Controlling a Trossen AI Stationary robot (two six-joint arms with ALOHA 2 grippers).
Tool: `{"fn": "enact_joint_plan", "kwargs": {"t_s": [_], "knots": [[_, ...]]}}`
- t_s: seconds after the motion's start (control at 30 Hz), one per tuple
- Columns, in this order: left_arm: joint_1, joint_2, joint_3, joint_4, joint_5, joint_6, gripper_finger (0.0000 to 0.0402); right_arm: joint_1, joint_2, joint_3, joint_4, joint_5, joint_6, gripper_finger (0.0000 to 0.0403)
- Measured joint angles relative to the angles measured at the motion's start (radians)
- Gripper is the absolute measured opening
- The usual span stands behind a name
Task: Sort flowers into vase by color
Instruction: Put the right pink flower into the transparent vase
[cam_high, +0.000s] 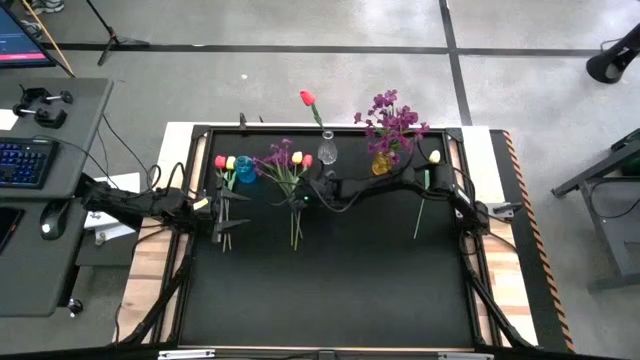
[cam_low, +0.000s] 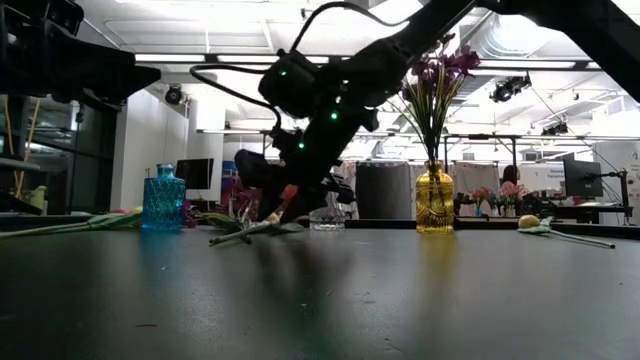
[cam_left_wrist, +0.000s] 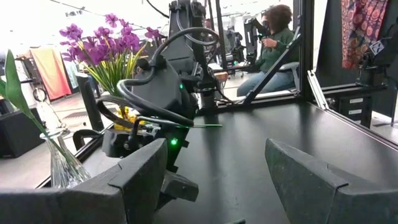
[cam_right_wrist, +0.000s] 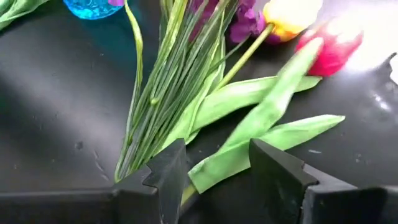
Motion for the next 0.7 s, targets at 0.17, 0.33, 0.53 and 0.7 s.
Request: {"fn": "enact_joint_plan", "kwargs": {"t_s": [0.17,0.33,0.53,0.7], "knots": [[0.000,0.000,0.000,0.001,-0.002,0.000,0.0262,0.000,-0.005,0.035,-0.010,-0.039,-0.001,0.0167],[0.000,0.000,0.000,0.001,-0.003,0.000,0.0262,0.001,-0.005,0.054,-0.110,-0.029,0.003,0.0167],[0.000,0.000,0.000,0.001,-0.003,0.000,0.0262,0.011,-0.005,0.055,-0.163,0.041,0.077,0.0167],[0.000,0.000,0.000,0.001,-0.003,0.000,0.0262,0.020,-0.005,0.055,-0.085,0.055,0.088,0.0167]]}}
